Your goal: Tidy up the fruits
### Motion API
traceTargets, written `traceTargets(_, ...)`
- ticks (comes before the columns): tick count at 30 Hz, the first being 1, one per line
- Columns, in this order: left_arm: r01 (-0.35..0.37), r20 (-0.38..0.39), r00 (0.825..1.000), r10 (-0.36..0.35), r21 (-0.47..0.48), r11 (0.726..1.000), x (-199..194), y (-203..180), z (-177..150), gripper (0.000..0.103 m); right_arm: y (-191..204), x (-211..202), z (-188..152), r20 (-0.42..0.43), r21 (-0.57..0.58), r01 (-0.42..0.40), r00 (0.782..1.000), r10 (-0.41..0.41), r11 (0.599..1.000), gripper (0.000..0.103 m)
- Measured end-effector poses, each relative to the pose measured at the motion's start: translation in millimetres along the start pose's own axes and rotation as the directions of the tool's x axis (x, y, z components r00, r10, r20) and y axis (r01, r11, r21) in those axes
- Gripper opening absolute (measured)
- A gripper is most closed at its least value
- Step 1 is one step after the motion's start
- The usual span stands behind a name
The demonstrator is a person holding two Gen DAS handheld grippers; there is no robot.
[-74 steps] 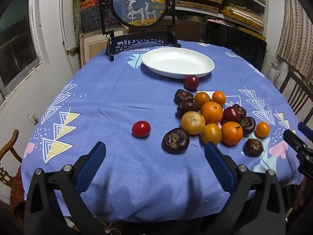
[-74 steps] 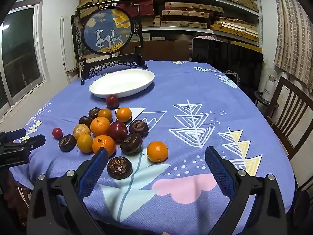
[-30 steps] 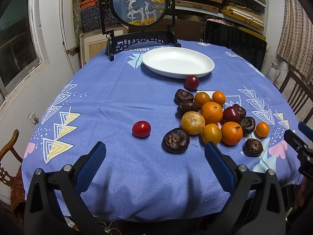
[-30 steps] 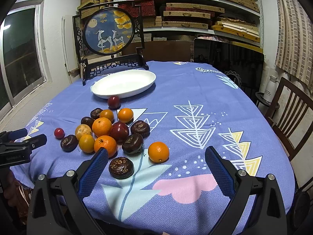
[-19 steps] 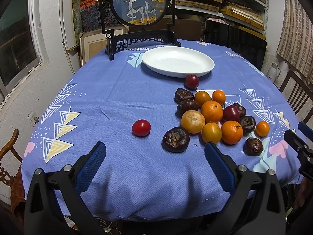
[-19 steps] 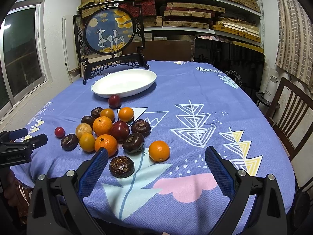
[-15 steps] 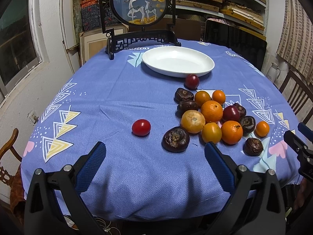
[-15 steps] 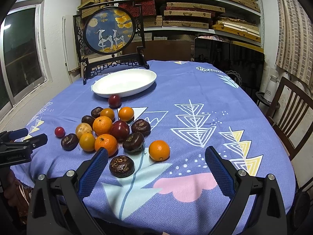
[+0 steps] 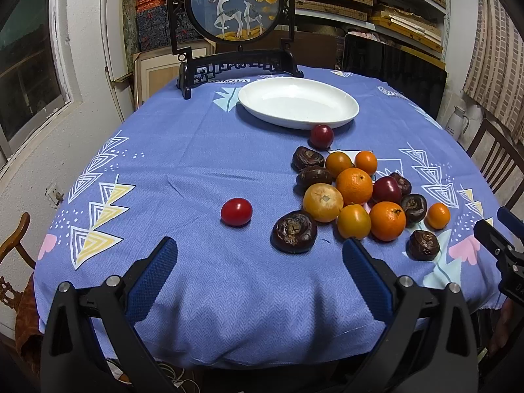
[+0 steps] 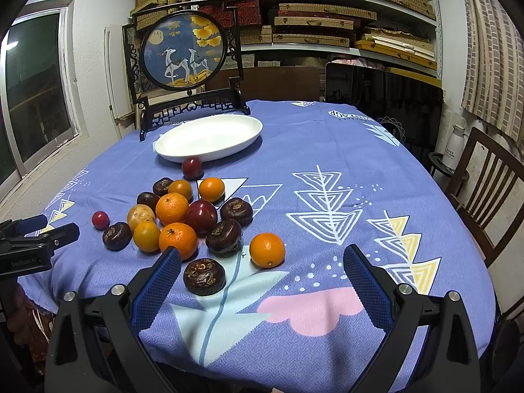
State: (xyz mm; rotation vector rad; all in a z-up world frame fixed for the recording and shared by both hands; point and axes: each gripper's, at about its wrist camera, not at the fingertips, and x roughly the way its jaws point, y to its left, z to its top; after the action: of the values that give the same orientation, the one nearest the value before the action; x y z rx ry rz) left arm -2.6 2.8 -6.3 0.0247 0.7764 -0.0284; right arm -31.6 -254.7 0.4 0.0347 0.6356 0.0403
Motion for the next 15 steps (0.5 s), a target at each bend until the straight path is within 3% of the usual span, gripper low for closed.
traceTargets(15, 0.003, -0.001, 1.0, -0.003, -0.001, 1.0, -2.6, -0.1, -0.6, 0.099, 1.4, -1.0, -2.8, 0.004, 0.0, -0.004, 1.0, 0.004, 1.0, 0.099)
